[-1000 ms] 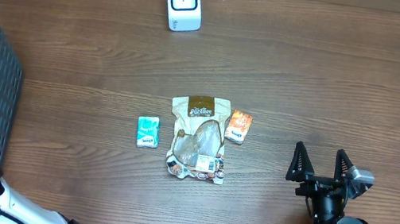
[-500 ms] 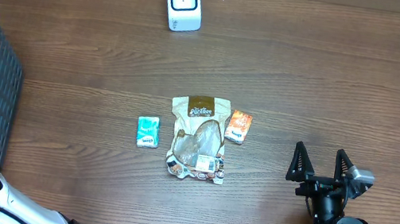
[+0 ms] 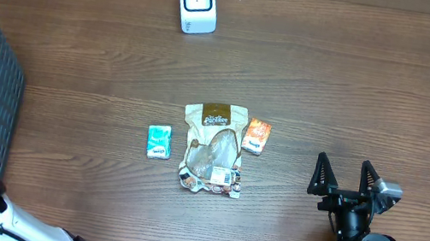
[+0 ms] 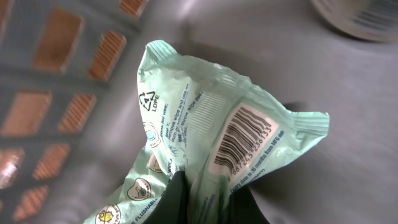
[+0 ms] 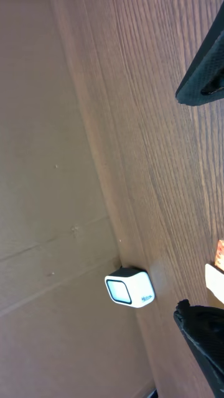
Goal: Scan the item barcode
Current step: 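Lower the left gripper into the basket onto the mint-green wipe pack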
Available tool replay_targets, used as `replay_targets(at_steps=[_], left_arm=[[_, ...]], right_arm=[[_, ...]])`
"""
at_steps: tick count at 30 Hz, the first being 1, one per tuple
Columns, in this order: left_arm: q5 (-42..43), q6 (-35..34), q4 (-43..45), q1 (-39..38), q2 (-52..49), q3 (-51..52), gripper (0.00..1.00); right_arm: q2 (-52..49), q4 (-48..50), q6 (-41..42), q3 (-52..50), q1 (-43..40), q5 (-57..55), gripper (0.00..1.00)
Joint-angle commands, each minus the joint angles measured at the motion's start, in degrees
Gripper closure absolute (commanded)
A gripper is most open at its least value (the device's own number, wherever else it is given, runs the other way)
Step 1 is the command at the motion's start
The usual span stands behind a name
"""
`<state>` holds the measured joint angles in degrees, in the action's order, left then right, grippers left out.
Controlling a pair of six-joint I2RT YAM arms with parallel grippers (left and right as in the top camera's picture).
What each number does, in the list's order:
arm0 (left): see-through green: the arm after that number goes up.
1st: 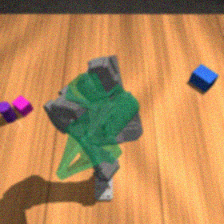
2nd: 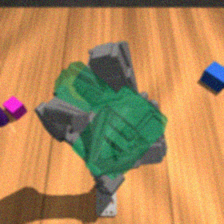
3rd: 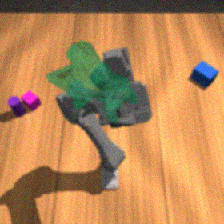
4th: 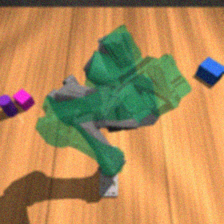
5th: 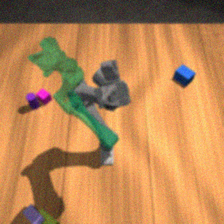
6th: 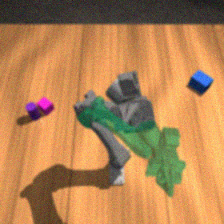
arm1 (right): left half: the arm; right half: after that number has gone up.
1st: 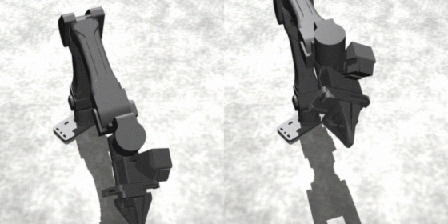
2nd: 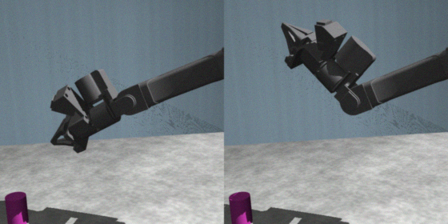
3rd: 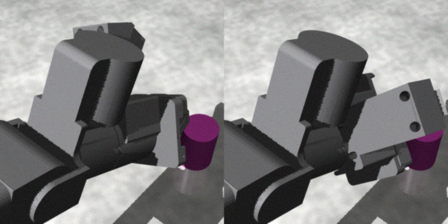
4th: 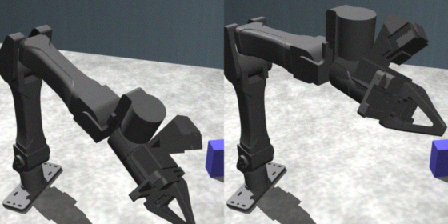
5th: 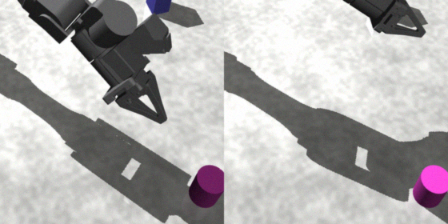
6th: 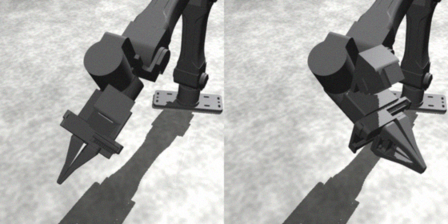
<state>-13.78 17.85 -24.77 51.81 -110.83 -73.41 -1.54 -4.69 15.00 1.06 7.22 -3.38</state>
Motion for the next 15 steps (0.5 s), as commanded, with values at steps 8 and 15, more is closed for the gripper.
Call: replay_targets(at_steps=[8, 15], left_arm=[[10.51, -14.01, -0.66, 0.22, 18.91, 1.55, 0.96], [10.93, -29.07, 0.61, 0.22, 32.3, 1.57, 0.96]], right_arm=[[0.52, 0.24, 0.02, -0.61, -0.11, -0.17, 0.0], [0.52, 0.24, 0.02, -0.61, -0.11, -0.17, 0.0]])
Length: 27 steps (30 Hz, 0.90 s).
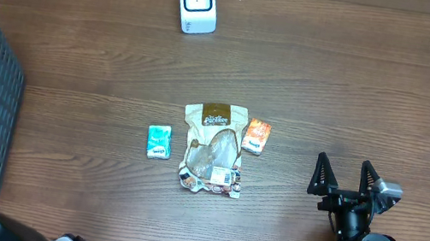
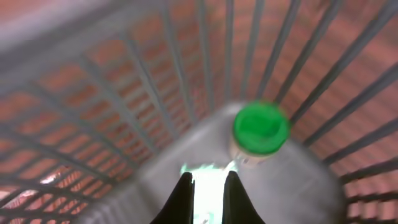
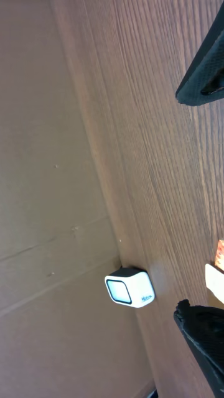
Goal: Scan the item barcode
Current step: 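Lower the left gripper into the basket onto the mint-green wipe pack, then grasp the mint-green wipe pack and lift it out with left gripper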
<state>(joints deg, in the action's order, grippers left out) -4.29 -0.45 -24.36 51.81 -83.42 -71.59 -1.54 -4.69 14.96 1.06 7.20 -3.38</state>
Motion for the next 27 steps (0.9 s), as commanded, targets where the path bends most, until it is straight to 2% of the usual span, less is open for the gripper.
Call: replay_targets(at_steps=[1, 4, 6, 8, 10, 11, 14, 15, 17, 27], left_arm=[[1.38, -12.22, 0.31, 0.22, 5.79, -0.26, 0.96], [1.31, -12.83, 0.0, 0.24, 6.36, -0.24, 0.96], [1.11, -12.81, -2.75, 0.24, 5.18, -0.22, 0.75], [1.14, -12.17, -4.57, 0.26, 3.5, -0.17, 0.44], [1.2, -11.32, -6.03, 0.26, 0.42, -0.17, 0.21], [1.22, -11.32, -6.49, 0.24, -1.07, -0.17, 0.16], [1.36, -11.32, -8.07, 0.26, -5.18, -0.17, 0.16], [1.33, -11.34, -9.18, 0.26, -6.82, -0.17, 0.27], [1.33, -11.39, -9.66, 0.13, -8.74, -0.17, 0.38], [1.27, -11.58, -7.67, -2.36, -18.51, -0.2, 0.32]], right_arm=[[0.52, 0.24, 0.07, -0.61, -0.09, -0.17, 0.0], [0.5, 0.24, 0.07, -0.61, -0.09, -0.17, 0.0], [0.52, 0.24, 0.07, -0.61, -0.09, -0.17, 0.0], [0.52, 0.24, 0.07, -0.61, -0.09, -0.17, 0.0], [0.52, 0.24, 0.07, -0.61, -0.09, -0.17, 0.0], [0.5, 0.24, 0.07, -0.61, -0.09, -0.17, 0.0], [0.52, 0.24, 0.07, -0.61, -0.09, -0.17, 0.0], [0.52, 0.24, 0.07, -0.61, -0.09, -0.17, 0.0], [0.52, 0.24, 0.07, -0.61, -0.09, -0.17, 0.0], [0.52, 0.24, 0.07, -0.61, -0.09, -0.17, 0.0]])
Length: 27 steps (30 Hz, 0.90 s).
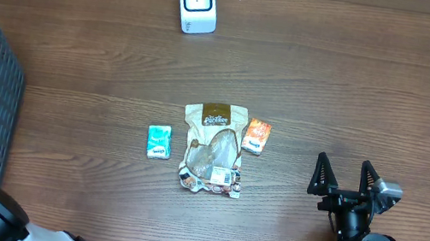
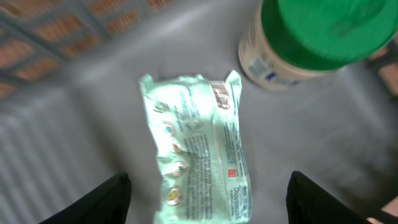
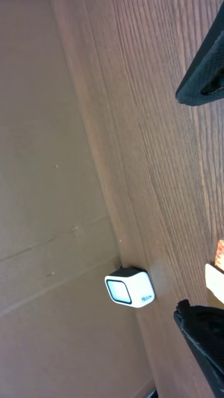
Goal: Scan the item barcode
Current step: 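Grasp the mint-green wipe pack and lift it out with left gripper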
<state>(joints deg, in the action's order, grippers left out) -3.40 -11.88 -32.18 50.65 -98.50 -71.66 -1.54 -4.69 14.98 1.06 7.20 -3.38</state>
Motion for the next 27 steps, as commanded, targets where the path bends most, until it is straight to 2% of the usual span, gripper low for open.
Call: replay_targets(at_steps=[1, 9, 18, 19, 21, 23, 25, 27], left_arm=[[0.39, -0.17, 0.37, -1.33, -4.26, -0.13, 0.32], [0.07, -0.11, 1.77, -2.29, -10.78, -0.2, 0.17], [-0.98, 1.6, 2.03, -2.29, -14.23, -0.17, 0.2], [-1.27, 1.6, 1.88, -2.29, -14.73, -0.17, 0.24], [-1.44, 1.6, 1.44, -2.29, -15.63, -0.17, 0.42], [-1.66, 1.6, 1.33, -2.29, -15.78, -0.17, 0.74], [-1.62, 1.57, 1.33, -2.29, -15.69, -0.35, 0.93], [-1.6, 1.57, 0.59, -2.29, -15.69, -1.03, 0.96]], right_arm=[[0.52, 0.24, 0.04, -0.61, -0.09, -0.17, 0.0], [0.52, 0.24, 0.04, -0.61, -0.09, -0.17, 0.0], [0.52, 0.24, 0.04, -0.61, -0.09, -0.17, 0.0], [0.52, 0.24, 0.04, -0.61, -0.09, -0.17, 0.0], [0.5, 0.24, 0.04, -0.61, -0.09, -0.17, 0.0], [0.52, 0.24, 0.04, -0.61, -0.09, -0.17, 0.0], [0.52, 0.24, 0.04, -0.61, -0.09, -0.17, 0.0], [0.52, 0.24, 0.04, -0.61, -0.09, -0.17, 0.0]])
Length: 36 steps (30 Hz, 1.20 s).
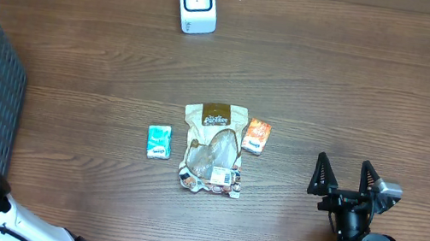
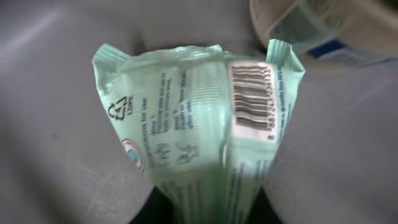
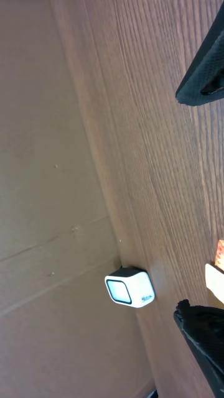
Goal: Scan the item barcode
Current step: 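Grasp the mint-green wipe pack and lift it out with left gripper, then place the wipe pack left of the green tissue pack and release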
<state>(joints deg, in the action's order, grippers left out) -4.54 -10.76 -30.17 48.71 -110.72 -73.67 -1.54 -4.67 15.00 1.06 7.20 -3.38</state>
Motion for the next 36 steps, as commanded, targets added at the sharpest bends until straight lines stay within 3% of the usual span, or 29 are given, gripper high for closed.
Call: replay_targets(at_steps=[1, 8, 12, 18, 22, 32, 36], left_arm=[[-0.35, 0.46, -2.12, -0.35, -3.48, 0.44, 0.95], [-0.15, -2.67, -12.68, -0.35, -0.68, -9.27, 0.96], [5.22, -4.74, -17.88, -0.37, 3.04, -17.14, 0.96], [27.8, -9.29, -20.59, -0.37, 11.52, -30.45, 0.96], [41.57, -12.87, -20.5, -1.05, 17.57, -32.89, 0.96], [41.29, -12.37, -32.11, -13.92, 26.49, -32.89, 0.96], [33.7, -11.74, -40.63, -23.78, 25.9, -32.06, 0.96]], right_arm=[[0.52, 0.22, 0.02, -0.61, -0.09, -0.17, 0.0], [0.52, 0.22, 0.02, -0.61, -0.09, -0.17, 0.0], [0.52, 0.22, 0.02, -0.61, -0.09, -0.17, 0.0], [0.52, 0.22, 0.02, -0.61, -0.09, -0.17, 0.0], [0.52, 0.22, 0.02, -0.61, -0.09, -0.17, 0.0], [0.52, 0.22, 0.02, -0.61, -0.09, -0.17, 0.0], [0.52, 0.22, 0.02, -0.61, -0.09, -0.17, 0.0]])
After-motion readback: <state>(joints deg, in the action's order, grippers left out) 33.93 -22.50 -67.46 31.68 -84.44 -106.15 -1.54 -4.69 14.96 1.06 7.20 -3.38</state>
